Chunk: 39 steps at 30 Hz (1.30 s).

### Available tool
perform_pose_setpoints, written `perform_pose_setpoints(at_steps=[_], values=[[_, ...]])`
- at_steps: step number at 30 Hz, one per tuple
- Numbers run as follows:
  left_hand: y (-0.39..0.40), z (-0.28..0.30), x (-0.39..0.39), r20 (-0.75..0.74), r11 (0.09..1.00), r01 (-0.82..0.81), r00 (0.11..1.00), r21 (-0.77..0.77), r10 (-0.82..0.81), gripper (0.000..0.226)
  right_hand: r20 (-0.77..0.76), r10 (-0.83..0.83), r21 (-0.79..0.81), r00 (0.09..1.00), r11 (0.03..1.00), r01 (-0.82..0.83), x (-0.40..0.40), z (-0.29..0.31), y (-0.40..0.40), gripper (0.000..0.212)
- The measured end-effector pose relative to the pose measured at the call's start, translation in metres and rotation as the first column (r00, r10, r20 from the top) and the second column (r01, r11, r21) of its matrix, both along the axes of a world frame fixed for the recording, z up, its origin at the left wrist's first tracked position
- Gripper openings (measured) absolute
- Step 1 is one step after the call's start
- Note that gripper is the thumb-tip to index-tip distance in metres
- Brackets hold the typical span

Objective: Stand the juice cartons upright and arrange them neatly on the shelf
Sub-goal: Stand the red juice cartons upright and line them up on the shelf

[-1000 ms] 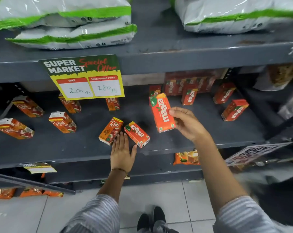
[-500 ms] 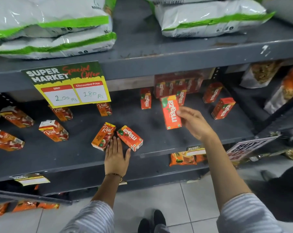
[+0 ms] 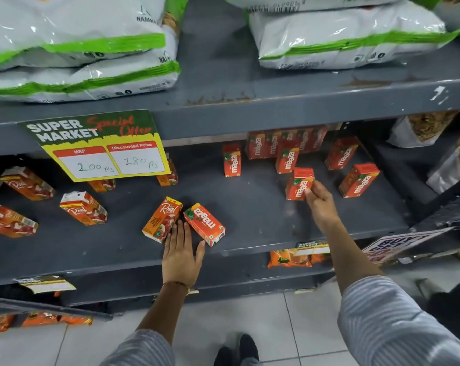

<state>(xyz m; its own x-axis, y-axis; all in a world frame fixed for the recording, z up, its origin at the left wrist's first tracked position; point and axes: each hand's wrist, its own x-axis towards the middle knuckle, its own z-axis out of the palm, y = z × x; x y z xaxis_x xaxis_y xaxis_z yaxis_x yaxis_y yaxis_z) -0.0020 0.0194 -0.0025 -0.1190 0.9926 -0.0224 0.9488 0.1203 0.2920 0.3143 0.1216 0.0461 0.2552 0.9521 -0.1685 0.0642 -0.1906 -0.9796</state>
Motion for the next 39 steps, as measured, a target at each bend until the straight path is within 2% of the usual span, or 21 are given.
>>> perform_pose_setpoints(at_steps=[2,4,5,7,9,11,13,14,15,17,20,22,24,29,33,34,37,39], values=[[-0.001,0.000,0.000,0.001,1.000,0.002,1.000,0.003,-0.002,0.094,-0.030,0.005,-0.029,1.000,1.000,-0.006,-0.001,0.000,0.000,0.038],[0.000,0.002,0.000,0.007,1.000,0.003,1.000,0.001,-0.003,0.094,-0.092,-0.081,-0.076,0.992,0.994,0.074,-0.004,-0.002,-0.002,0.044],[0.000,0.002,0.000,0.009,1.000,0.001,1.000,0.002,-0.001,0.094,-0.117,-0.188,-0.100,0.975,0.979,0.177,-0.008,-0.003,-0.004,0.045],[0.000,0.002,0.000,0.018,1.000,0.000,1.000,0.008,0.000,0.094,-0.142,-0.453,-0.144,0.880,0.889,0.434,-0.023,-0.004,-0.015,0.042],[0.000,0.002,0.000,0.022,1.000,0.010,1.000,0.008,-0.011,0.094,-0.105,-0.589,-0.168,0.801,0.804,0.570,-0.047,-0.004,-0.027,0.032],[0.000,0.000,-0.001,0.007,1.000,0.026,1.000,0.013,-0.026,0.096,0.003,-0.491,-0.160,0.871,0.860,0.485,-0.078,-0.003,-0.035,0.022],[0.000,-0.001,-0.004,-0.012,0.999,0.036,0.999,0.009,-0.036,0.100,0.136,-0.189,-0.179,0.973,0.961,0.212,-0.111,0.002,-0.039,0.017],[-0.001,-0.001,-0.004,-0.013,0.999,0.038,0.999,0.015,-0.038,0.100,0.204,-0.008,-0.200,0.979,0.978,0.050,-0.126,0.006,-0.040,0.023],[-0.003,-0.002,-0.005,-0.012,0.999,0.040,0.999,0.027,-0.039,0.099,0.263,0.163,-0.231,0.951,0.968,-0.102,-0.140,0.009,-0.040,0.032],[-0.007,-0.003,-0.007,-0.021,0.998,0.044,0.999,0.038,-0.044,0.092,0.323,0.399,-0.318,0.858,0.900,-0.298,-0.162,0.015,-0.040,0.048],[-0.013,-0.008,-0.013,-0.043,0.998,0.050,0.998,0.038,-0.048,0.072,0.413,0.567,-0.396,0.713,0.817,-0.420,-0.182,0.016,-0.039,0.052],[-0.015,-0.012,-0.018,-0.059,0.998,0.062,0.996,0.025,-0.060,0.070,0.456,0.605,-0.409,0.653,0.794,-0.449,-0.190,0.014,-0.039,0.043],[-0.015,-0.013,-0.020,-0.080,0.997,0.077,0.994,0.018,-0.075,0.070,0.482,0.587,-0.393,0.650,0.808,-0.439,-0.196,0.013,-0.041,0.038],[-0.014,-0.015,-0.020,-0.101,0.995,0.093,0.991,0.024,-0.090,0.070,0.594,0.485,-0.276,0.641,0.872,-0.404,-0.200,0.005,-0.049,0.047],[-0.014,-0.018,-0.020,-0.101,0.995,0.092,0.991,0.035,-0.088,0.070,0.402,0.507,-0.305,0.763,0.859,-0.410,-0.192,0.005,-0.042,0.071],[-0.014,-0.018,-0.020,-0.099,0.995,0.091,0.991,0.036,-0.087,0.070,0.364,0.524,-0.323,0.770,0.846,-0.423,-0.189,0.005,-0.039,0.066],[-0.014,-0.019,-0.020,-0.093,0.996,0.085,0.992,0.035,-0.082,0.070,0.266,0.537,-0.330,0.800,0.831,-0.448,-0.183,0.005,-0.036,0.031],[-0.013,-0.019,-0.020,-0.094,0.996,0.083,0.992,0.029,-0.080,0.070,0.206,0.509,-0.325,0.835,0.841,-0.433,-0.181,0.004,-0.034,0.026]])
